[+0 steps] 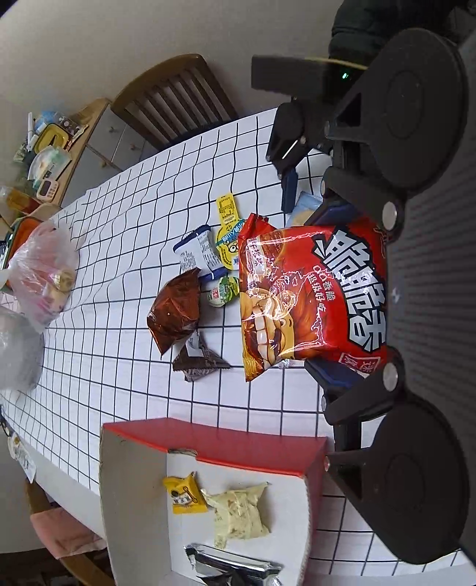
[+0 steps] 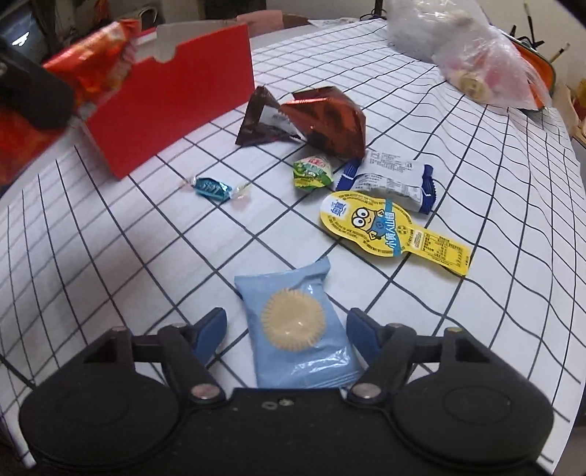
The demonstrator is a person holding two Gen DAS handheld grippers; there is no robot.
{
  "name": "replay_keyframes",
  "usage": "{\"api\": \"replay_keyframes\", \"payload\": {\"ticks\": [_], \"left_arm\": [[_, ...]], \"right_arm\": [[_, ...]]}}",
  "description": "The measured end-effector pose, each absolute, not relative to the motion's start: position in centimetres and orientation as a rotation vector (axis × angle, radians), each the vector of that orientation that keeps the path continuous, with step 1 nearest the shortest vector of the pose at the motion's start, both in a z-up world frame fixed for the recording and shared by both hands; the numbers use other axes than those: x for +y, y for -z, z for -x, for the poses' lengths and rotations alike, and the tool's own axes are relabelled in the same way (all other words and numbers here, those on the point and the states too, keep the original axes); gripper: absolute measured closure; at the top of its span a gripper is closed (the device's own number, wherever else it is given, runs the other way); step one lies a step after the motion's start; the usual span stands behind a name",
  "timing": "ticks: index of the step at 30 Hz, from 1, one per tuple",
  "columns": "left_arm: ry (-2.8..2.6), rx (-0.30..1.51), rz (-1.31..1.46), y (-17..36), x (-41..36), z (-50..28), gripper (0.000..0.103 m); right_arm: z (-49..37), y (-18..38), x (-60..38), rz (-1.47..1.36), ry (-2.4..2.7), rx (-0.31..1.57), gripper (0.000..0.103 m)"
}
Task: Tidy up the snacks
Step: 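Carry the red chip bag and blue cookie packet over the white box with both tools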
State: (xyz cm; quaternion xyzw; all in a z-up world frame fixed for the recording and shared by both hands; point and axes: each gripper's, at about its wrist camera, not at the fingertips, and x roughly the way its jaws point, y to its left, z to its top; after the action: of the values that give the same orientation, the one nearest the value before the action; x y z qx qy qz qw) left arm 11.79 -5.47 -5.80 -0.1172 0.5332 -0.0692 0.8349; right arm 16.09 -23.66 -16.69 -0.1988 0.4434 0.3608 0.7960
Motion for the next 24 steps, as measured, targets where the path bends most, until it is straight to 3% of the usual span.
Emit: {"api": "replay_keyframes", "payload": {"ticks": [3,12,24], "left_arm": [[0.133,1.134,0.262,6.0,-5.1,-11.5,0.030],[0.109,1.145,0.283,6.5,-4.4,-10.9,0.030],[0.122,1.132,0.280,6.3,-3.9,-10.8,0.030]], "right_arm": [[-16.2,16.7,-23.7,0.439,-0.792,0.940,0.034],[-15.9,16.6,-23.6,0.471,-0.807,0.900,0.056],[-14.3,14.2,-23.8,0.396,-0.735,0.881,0.057]]}}
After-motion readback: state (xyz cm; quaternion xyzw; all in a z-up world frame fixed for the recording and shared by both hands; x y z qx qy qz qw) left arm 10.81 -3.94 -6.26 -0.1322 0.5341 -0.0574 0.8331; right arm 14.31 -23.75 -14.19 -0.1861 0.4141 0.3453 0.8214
